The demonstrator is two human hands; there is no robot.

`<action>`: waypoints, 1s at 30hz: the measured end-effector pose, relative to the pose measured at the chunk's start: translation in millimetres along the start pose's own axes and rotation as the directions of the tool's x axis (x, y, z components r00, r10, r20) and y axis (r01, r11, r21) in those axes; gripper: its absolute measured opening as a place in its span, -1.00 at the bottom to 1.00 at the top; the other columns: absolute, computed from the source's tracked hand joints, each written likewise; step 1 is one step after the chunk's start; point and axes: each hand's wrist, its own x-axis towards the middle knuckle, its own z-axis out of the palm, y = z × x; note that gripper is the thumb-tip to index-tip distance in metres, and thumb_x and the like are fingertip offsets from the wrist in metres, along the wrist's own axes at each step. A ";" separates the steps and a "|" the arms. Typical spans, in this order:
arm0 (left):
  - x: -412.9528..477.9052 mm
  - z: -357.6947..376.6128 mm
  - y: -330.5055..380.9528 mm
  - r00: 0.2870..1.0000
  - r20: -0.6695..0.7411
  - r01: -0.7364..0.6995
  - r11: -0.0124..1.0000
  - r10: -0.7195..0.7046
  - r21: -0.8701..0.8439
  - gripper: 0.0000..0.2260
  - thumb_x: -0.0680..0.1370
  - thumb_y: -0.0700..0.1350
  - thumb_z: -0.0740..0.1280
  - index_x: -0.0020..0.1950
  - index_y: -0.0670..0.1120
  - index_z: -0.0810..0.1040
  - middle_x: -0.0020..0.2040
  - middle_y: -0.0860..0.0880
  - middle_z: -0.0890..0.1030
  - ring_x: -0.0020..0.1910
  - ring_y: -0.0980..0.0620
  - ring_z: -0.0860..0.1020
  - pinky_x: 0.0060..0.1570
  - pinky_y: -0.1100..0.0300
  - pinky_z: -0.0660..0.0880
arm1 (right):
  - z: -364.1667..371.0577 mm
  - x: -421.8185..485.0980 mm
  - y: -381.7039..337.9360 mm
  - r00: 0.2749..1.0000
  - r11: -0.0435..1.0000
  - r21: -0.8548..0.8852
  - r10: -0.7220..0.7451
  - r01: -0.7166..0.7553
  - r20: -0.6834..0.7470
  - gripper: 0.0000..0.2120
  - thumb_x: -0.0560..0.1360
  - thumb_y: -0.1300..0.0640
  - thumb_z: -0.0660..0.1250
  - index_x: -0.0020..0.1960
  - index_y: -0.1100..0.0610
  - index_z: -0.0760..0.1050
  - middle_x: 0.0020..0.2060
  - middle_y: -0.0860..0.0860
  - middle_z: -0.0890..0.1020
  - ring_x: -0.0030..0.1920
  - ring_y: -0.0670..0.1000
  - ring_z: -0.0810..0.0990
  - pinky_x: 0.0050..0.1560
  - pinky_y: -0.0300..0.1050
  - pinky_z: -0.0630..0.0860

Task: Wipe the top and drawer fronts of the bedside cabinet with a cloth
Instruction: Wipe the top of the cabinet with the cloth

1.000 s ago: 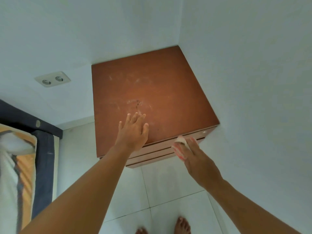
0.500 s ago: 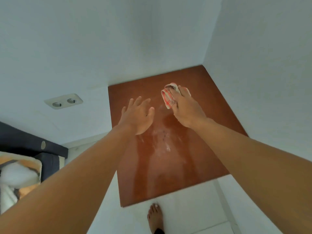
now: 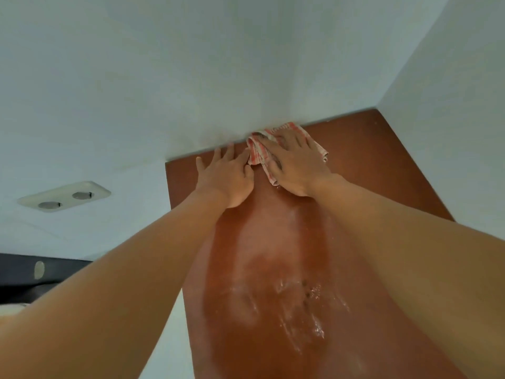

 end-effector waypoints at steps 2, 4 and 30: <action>-0.7 5.6 -1.5 1.000 -0.010 0.000 0.999 0.001 0.037 -0.47 0.68 0.08 -0.07 0.66 0.15 -0.06 0.68 -0.04 -0.06 0.65 -0.15 -0.07 0.49 -0.43 -0.10 | 8.1 -0.6 -2.5 0.999 0.999 -0.020 0.031 -0.032 -0.016 -0.46 0.71 -0.14 -0.11 0.67 -0.18 -0.06 0.66 0.07 0.05 0.67 0.15 -0.10 0.62 0.26 -0.16; -1.4 6.6 -1.1 1.000 -0.004 0.002 0.999 -0.001 0.051 -0.47 0.68 0.09 -0.08 0.66 0.16 -0.09 0.68 -0.03 -0.10 0.65 -0.14 -0.10 0.49 -0.44 -0.12 | 10.8 0.5 -3.6 0.999 0.999 -0.030 0.037 -0.038 -0.022 -0.46 0.70 -0.14 -0.14 0.67 -0.17 -0.11 0.68 0.03 -0.02 0.67 0.12 -0.17 0.61 0.26 -0.21; -137.7 55.0 61.3 0.992 -0.114 0.031 0.991 -0.046 -0.130 -0.48 0.68 0.09 -0.04 0.65 0.04 0.13 0.67 -0.02 0.09 0.65 -0.11 -0.05 0.54 -0.31 -0.10 | 36.5 -203.4 -13.7 0.993 0.993 0.075 0.081 -0.088 0.084 -0.43 0.70 -0.15 -0.15 0.66 -0.18 -0.24 0.67 -0.09 -0.22 0.65 0.04 -0.33 0.64 0.14 -0.26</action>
